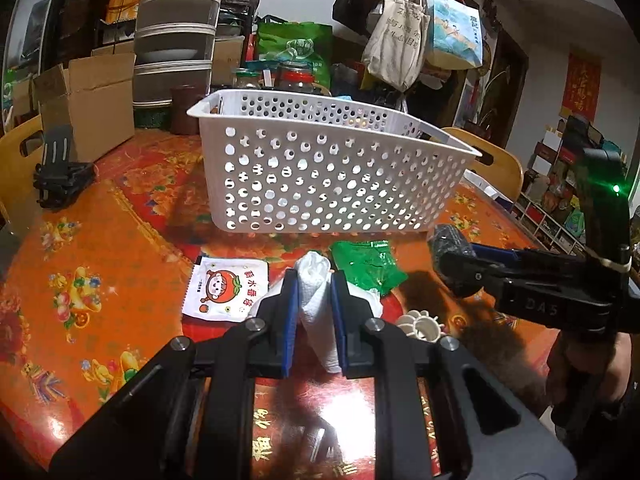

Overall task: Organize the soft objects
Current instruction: 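Grasp the white towel roll with the left tool while the right tool grasps the black sock, then carry the towel roll into the basket with the left tool while the right tool carries the sock in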

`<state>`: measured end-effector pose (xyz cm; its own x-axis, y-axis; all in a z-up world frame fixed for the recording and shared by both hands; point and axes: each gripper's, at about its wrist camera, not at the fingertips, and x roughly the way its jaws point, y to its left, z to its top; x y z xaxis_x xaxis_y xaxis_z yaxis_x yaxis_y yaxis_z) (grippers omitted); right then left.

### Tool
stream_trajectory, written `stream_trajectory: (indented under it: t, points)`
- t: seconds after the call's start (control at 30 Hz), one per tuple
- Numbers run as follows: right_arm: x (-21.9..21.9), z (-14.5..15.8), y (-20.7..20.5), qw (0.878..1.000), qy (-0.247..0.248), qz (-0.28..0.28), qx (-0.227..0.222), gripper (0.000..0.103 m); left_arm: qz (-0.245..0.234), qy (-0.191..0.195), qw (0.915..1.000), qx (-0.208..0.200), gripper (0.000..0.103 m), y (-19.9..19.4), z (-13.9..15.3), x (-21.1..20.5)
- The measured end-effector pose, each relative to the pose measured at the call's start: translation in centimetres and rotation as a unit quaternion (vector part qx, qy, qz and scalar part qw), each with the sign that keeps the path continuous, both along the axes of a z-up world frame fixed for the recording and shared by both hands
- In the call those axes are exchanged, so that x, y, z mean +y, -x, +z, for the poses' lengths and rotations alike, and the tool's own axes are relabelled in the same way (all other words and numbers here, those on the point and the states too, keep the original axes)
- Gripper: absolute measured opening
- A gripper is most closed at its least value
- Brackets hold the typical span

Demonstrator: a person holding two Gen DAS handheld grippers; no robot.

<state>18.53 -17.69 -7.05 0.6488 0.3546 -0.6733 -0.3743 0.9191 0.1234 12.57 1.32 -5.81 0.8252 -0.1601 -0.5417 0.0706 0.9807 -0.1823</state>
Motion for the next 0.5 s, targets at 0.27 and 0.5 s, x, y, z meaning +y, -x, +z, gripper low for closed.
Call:
stream_trajectory:
  t: [0.27, 0.5]
  points:
    - [-0.7, 0.7, 0.9, 1.0, -0.001, 0.003, -0.012, 0.045, 0.007, -0.008, 0.9997, -0.02, 0.015, 1.3, 2.2, 0.3]
    - [-1.1, 2.0, 1.7, 1.0, -0.003, 0.004, -0.027, 0.045, 0.014, -0.022, 0.999, -0.035, 0.015, 2.5, 4.4, 0.1]
